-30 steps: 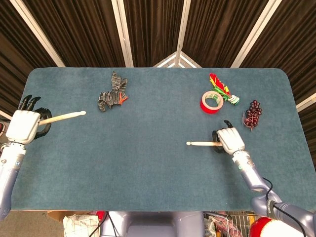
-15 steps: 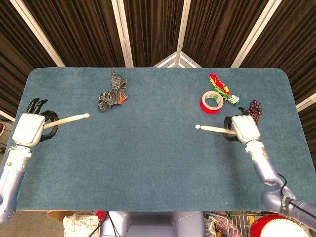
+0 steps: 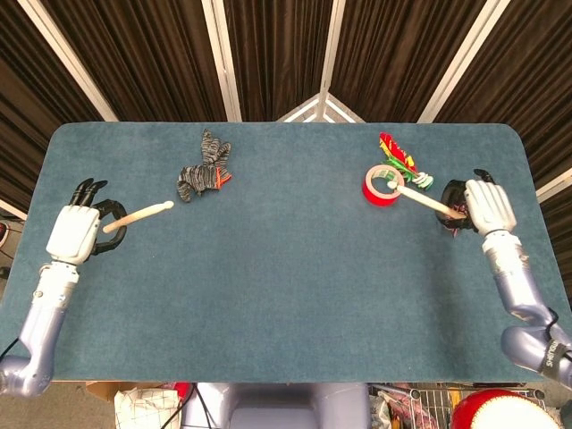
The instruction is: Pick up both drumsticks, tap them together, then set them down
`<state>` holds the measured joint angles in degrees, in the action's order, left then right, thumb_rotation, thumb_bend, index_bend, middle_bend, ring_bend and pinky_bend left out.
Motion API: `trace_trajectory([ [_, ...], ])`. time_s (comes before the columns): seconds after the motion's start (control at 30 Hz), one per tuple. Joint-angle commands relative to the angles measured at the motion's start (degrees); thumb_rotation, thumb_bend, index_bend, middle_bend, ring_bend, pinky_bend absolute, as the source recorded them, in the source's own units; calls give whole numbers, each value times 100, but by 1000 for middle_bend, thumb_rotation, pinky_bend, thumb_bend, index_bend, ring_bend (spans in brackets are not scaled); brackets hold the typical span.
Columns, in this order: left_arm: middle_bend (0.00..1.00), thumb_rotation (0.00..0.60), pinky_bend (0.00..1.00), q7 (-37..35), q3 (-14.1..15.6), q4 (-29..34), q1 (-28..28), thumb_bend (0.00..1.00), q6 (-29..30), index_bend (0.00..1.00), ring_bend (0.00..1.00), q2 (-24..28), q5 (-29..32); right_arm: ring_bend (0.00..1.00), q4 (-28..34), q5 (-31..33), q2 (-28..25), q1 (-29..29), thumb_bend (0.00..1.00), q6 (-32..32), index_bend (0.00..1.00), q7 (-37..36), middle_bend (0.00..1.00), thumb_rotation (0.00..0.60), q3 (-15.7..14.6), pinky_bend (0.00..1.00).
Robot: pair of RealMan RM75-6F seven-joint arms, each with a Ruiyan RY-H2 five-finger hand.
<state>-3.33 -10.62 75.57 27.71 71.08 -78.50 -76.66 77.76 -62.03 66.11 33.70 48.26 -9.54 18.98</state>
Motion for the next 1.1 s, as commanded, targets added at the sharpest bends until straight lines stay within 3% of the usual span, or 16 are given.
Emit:
trace_trajectory([
  [0.03, 566, 600, 62, -110, -54, -167, 108, 544, -45, 598, 113, -232, -20, 507, -56, -72, -180, -113, 362, -10, 686, -405, 598, 600, 81, 95],
  [0.23, 566, 600, 62, -271, -168, -418, 306, 544, -90, 598, 113, -646, -49, 508, 28, -208, -425, -222, 362, -36, 687, -895, 599, 600, 125, 95],
  [0.43, 566, 600, 62, -358, -307, -406, 485, 544, -36, 600, 113, -920, -112, 510, 234, -291, -503, -227, 362, -3, 687, -905, 599, 600, 90, 95],
  [1.1, 567, 600, 62, 680, -707, 401, 990, 544, -620, 598, 113, -1093, 639, 511, 944, 211, -345, 141, 361, 62, 692, 60, 599, 600, 70, 95],
])
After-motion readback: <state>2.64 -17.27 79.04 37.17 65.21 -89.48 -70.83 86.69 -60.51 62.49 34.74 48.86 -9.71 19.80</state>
